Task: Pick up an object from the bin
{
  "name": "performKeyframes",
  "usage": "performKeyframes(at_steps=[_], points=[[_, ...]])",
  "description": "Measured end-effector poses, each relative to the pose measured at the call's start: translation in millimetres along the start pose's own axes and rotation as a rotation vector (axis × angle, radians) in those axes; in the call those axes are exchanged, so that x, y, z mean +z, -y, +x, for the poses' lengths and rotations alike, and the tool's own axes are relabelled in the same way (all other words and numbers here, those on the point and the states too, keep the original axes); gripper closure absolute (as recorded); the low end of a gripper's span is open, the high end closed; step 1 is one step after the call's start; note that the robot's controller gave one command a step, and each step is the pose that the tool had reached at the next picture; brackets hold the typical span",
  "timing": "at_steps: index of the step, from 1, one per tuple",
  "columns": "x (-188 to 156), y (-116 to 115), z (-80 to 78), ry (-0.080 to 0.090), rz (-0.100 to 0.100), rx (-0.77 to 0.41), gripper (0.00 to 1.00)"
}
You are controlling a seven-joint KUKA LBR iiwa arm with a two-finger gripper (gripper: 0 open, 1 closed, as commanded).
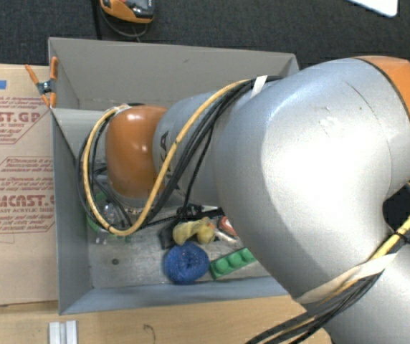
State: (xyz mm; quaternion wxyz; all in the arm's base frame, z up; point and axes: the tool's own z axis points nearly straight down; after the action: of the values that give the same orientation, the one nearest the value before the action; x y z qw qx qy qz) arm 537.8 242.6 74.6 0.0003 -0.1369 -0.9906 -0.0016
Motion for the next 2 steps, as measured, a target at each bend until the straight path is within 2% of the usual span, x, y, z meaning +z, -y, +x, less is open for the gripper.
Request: performKeyframes(at_steps=[2], points=[[-5.1, 1.2, 1.4, -0.002, 0.003, 0.000, 1.00]])
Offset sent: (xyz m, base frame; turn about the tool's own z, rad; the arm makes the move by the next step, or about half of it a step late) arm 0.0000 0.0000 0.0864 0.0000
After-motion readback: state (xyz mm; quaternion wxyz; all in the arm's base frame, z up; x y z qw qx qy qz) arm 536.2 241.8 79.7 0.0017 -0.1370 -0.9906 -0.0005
